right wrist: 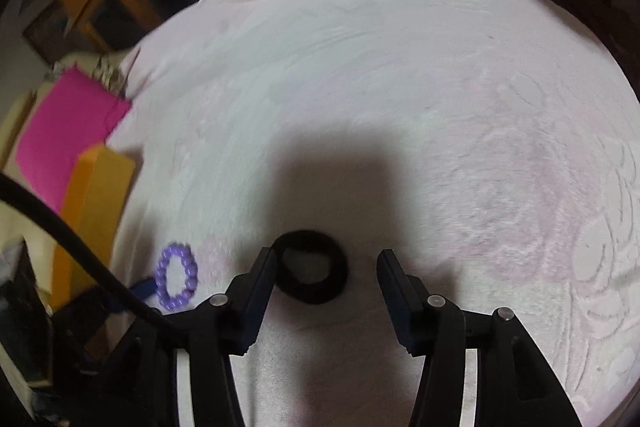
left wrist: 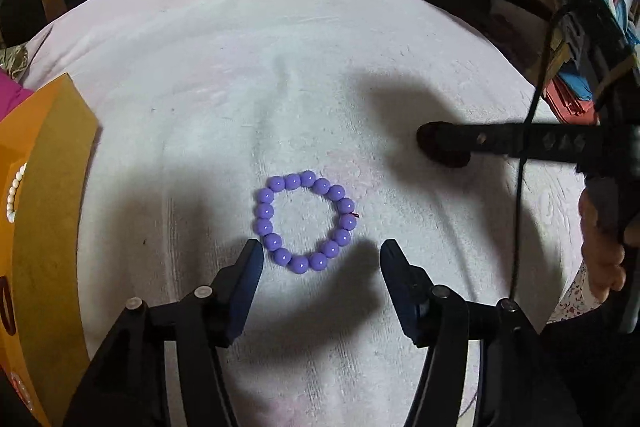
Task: Organize jewelry
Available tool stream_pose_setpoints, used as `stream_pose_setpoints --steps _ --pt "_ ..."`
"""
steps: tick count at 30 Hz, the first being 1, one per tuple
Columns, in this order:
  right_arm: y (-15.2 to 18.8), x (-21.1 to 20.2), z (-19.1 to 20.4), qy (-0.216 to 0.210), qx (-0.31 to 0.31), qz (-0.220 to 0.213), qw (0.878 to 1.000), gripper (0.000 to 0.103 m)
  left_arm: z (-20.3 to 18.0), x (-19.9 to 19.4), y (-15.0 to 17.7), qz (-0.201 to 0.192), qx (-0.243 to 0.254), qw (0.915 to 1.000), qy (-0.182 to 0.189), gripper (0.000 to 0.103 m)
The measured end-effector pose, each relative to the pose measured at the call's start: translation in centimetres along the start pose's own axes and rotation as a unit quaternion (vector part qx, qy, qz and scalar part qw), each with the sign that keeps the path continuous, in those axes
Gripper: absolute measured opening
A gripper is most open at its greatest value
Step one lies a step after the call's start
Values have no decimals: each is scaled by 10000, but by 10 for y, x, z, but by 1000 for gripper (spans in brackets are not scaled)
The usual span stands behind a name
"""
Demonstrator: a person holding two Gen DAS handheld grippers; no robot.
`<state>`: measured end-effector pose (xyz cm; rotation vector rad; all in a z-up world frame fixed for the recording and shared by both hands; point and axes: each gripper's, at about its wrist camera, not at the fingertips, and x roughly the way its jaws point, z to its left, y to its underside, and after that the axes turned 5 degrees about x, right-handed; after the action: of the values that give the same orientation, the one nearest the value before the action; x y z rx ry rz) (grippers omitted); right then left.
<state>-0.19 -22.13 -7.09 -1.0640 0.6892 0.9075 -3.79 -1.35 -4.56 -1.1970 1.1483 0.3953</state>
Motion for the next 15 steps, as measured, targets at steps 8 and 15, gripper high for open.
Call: stream_pose_setpoints --steps 8,15 --pt "4 7 18 195 -388 -210 9988 11 11 6 -6 -133 -174 9997 138 24" --pt "-4 -8 -5 144 133 -454 9988 11 20 1 -12 -371 -342 9987 -51 19"
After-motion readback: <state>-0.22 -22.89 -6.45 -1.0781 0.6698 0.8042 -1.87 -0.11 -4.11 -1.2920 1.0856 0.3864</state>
